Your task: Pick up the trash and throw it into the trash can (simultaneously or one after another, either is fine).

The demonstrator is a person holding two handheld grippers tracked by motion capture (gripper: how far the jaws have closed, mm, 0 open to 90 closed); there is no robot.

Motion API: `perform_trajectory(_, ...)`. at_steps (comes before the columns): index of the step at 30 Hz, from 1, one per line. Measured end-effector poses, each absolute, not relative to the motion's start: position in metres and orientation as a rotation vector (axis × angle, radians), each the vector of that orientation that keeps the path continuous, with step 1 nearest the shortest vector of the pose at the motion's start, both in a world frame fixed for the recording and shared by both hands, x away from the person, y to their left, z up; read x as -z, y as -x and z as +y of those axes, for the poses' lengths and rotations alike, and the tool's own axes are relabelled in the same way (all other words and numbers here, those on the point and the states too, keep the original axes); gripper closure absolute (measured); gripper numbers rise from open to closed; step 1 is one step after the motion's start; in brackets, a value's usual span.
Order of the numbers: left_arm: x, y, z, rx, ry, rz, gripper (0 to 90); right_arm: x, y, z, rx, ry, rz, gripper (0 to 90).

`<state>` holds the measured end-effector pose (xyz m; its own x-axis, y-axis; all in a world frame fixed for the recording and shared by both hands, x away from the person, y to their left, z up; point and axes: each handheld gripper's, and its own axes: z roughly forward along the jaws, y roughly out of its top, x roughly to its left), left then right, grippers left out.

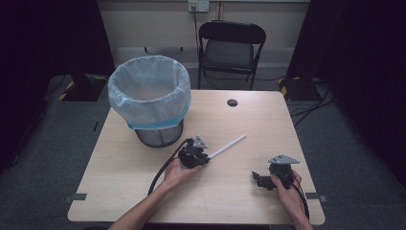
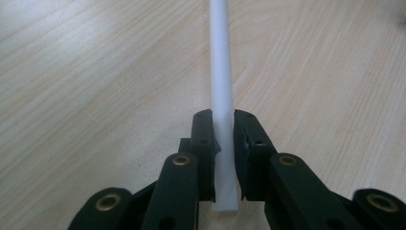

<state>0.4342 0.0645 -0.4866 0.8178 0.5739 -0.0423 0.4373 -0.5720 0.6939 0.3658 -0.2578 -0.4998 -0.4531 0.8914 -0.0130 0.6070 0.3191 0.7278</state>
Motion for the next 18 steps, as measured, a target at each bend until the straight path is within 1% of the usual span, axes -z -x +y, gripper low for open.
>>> perform_trajectory(3, 0.486, -0.434, 0.064, -0.24, -2.276, 0.748, 79.9, 0.5, -0.366, -0.258, -0.93, -1.33, 2.177, 9.3)
perform_trajectory(4, 0.485, -0.434, 0.065, -0.244, -2.286, 0.728, 80.0, 0.5, -0.366, -0.258, -0.929, -1.33, 2.177, 9.4)
perform_trajectory(8, 0.487, -0.438, 0.071, -0.166, -2.258, 0.737, 80.0, 0.5, -0.366, -0.258, -0.93, -1.33, 2.177, 9.4)
perform_trajectory(18, 0.48, -0.439, 0.077, -0.141, -2.207, 0.72, 80.1, 0.5, -0.366, -0.258, -0.929, -1.33, 2.177, 9.4)
